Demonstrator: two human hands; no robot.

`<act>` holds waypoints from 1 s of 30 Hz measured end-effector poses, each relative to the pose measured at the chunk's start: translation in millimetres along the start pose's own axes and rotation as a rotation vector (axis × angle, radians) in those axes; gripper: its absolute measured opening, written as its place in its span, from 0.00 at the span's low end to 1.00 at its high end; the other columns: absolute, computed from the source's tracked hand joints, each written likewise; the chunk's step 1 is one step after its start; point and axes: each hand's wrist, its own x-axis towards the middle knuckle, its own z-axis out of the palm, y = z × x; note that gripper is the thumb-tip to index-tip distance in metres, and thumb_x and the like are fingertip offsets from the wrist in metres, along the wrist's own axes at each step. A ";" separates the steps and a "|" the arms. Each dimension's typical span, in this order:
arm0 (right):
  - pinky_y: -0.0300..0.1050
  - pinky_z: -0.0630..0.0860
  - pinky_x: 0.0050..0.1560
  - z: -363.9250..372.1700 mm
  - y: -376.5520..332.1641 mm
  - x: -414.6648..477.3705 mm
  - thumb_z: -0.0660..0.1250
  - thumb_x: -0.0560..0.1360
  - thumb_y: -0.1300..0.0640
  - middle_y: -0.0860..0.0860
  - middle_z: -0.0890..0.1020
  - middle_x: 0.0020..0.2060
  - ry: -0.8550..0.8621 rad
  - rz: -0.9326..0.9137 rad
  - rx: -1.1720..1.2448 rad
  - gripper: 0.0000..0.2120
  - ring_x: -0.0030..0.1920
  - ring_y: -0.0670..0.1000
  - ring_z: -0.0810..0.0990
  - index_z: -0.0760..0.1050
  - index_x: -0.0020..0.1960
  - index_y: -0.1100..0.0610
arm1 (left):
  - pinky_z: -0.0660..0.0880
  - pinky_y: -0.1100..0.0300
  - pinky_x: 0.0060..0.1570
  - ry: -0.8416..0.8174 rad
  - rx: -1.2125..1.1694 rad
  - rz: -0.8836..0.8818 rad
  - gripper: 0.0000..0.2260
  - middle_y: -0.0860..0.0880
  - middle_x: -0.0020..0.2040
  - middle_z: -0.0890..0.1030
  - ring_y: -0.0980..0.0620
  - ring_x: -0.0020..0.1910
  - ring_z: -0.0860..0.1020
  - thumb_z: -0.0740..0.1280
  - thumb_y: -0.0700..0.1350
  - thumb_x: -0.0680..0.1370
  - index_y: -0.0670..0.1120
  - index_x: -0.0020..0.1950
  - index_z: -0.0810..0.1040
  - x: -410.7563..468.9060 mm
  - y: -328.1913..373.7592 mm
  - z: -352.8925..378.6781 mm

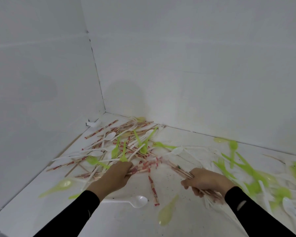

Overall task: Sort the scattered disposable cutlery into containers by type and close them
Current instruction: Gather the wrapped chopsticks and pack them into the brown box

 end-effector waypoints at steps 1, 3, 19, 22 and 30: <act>0.38 0.74 0.31 7.2 -5.7 1.3 0.66 0.77 0.49 0.50 0.78 0.26 0.035 -0.018 0.133 0.11 0.24 0.48 0.75 0.76 0.44 0.57 | 0.75 0.52 0.47 0.023 -0.073 -0.019 0.02 0.49 0.45 0.78 0.48 0.43 0.76 0.62 0.45 0.81 0.48 0.51 0.70 1.4 1.5 -6.1; 0.39 0.71 0.26 23.9 -19.0 10.1 0.66 0.78 0.51 0.52 0.76 0.29 0.155 -0.063 0.315 0.10 0.23 0.49 0.74 0.72 0.44 0.57 | 0.77 0.57 0.43 0.093 -0.212 -0.038 0.08 0.51 0.47 0.81 0.52 0.42 0.79 0.62 0.43 0.82 0.46 0.60 0.70 4.2 6.8 -21.1; 0.42 0.68 0.35 42.8 -29.3 38.3 0.67 0.72 0.46 0.48 0.77 0.38 0.238 -0.102 -0.054 0.11 0.36 0.48 0.75 0.68 0.41 0.51 | 0.78 0.62 0.38 0.737 -1.068 -0.258 0.06 0.47 0.38 0.82 0.52 0.37 0.82 0.67 0.48 0.80 0.46 0.52 0.76 13.1 39.2 -11.5; 0.41 0.70 0.32 19.5 -17.0 29.7 0.66 0.74 0.48 0.47 0.82 0.34 0.199 -0.137 0.064 0.08 0.30 0.46 0.75 0.73 0.44 0.53 | 0.75 0.64 0.34 0.625 -1.067 -0.281 0.07 0.48 0.37 0.81 0.53 0.34 0.78 0.71 0.46 0.77 0.47 0.51 0.75 10.6 38.4 8.5; 0.40 0.74 0.28 8.2 -40.9 34.3 0.66 0.79 0.52 0.51 0.81 0.32 0.245 -0.201 0.457 0.09 0.27 0.47 0.78 0.77 0.49 0.58 | 0.64 0.67 0.27 0.378 -0.620 -0.331 0.08 0.55 0.30 0.74 0.55 0.30 0.72 0.68 0.50 0.79 0.51 0.42 0.73 35.3 27.0 19.6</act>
